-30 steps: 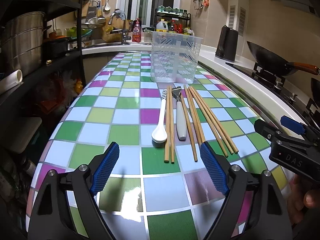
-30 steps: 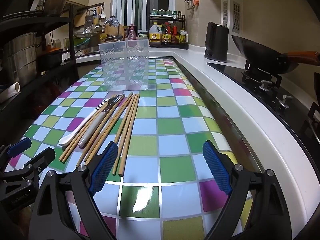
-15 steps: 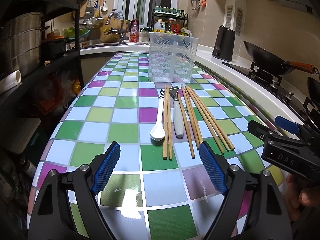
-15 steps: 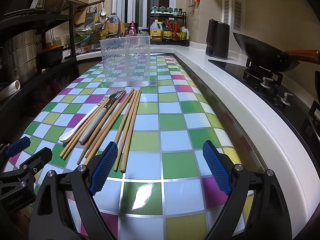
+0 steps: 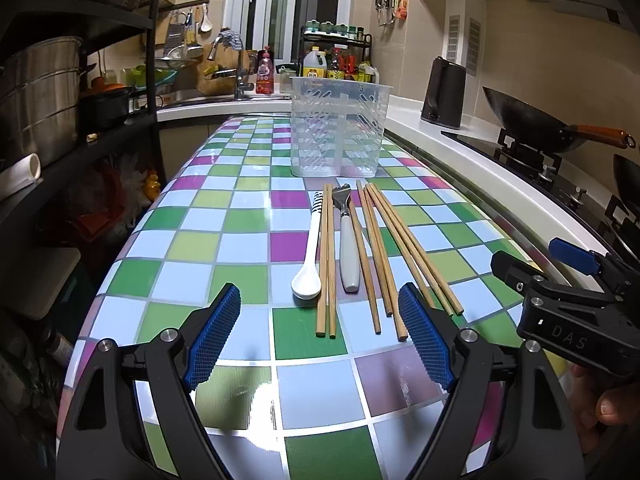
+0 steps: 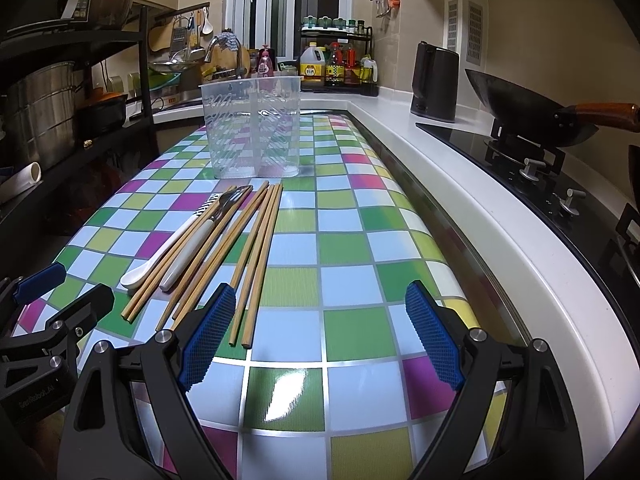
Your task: Organize utensils
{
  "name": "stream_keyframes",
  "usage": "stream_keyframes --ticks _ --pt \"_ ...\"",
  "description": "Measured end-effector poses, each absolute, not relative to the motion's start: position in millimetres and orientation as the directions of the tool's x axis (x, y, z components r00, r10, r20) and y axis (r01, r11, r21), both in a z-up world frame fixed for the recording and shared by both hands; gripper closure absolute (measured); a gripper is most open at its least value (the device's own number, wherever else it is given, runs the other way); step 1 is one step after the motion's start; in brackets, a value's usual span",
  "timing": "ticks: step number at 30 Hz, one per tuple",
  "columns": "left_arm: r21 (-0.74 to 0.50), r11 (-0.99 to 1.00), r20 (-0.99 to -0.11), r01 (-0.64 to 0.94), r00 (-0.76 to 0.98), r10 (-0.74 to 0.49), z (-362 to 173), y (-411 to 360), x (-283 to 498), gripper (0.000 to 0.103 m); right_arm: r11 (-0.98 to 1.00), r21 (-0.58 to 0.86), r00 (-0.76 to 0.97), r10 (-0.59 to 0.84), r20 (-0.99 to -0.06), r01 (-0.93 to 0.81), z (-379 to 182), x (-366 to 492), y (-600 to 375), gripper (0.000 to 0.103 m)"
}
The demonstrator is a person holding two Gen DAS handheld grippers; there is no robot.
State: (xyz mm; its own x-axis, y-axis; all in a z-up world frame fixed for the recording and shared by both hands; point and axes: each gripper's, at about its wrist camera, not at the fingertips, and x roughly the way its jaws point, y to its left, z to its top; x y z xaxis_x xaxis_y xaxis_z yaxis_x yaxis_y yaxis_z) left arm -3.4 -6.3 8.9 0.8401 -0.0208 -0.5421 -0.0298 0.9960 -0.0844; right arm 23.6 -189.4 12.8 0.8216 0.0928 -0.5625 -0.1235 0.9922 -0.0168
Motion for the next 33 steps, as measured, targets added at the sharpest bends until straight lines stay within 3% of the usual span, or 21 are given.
stream_keyframes --ticks 33 --pt "-0.109 0.994 -0.551 0.019 0.831 -0.077 -0.2 -13.4 -9.8 0.050 0.991 -0.023 0.816 0.095 -0.571 -0.132 12.9 22.4 -187.1 0.021"
